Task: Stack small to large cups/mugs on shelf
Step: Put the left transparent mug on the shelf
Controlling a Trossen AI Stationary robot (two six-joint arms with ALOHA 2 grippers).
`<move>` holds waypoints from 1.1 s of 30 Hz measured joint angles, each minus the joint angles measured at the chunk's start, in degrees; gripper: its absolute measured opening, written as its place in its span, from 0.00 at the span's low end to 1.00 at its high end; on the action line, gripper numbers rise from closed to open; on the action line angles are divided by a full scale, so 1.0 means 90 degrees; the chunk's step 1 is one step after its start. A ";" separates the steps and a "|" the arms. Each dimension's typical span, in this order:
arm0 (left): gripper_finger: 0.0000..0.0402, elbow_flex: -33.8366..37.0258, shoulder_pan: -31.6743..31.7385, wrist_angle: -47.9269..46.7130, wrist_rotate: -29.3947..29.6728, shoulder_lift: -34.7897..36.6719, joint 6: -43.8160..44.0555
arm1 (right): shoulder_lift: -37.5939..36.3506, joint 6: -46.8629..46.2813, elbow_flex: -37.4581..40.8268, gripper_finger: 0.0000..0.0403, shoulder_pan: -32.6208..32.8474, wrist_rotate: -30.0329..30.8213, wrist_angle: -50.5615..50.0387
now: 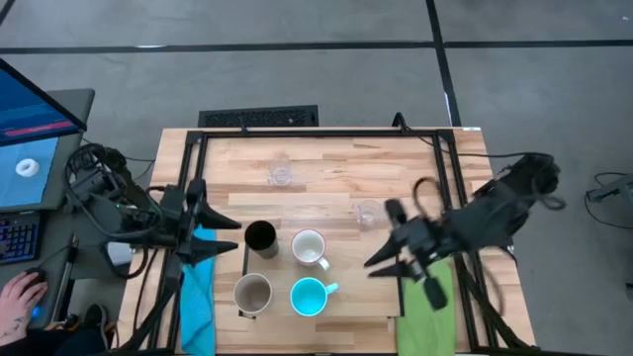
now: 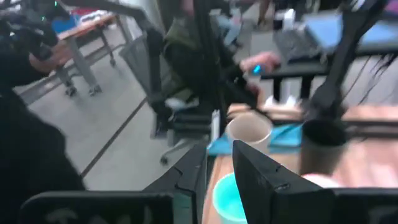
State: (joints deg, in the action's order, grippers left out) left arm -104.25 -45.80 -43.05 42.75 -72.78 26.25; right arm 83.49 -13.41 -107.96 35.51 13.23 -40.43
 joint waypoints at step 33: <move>0.42 0.0120 0.1059 -0.1782 0.1572 0.0157 0.0996 | -0.1973 0.1879 0.0005 0.26 -0.1905 0.0104 -0.2130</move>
State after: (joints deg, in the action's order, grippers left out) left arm -103.17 -36.27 -59.08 56.90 -71.37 35.22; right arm 65.73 3.50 -107.92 18.36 14.16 -59.60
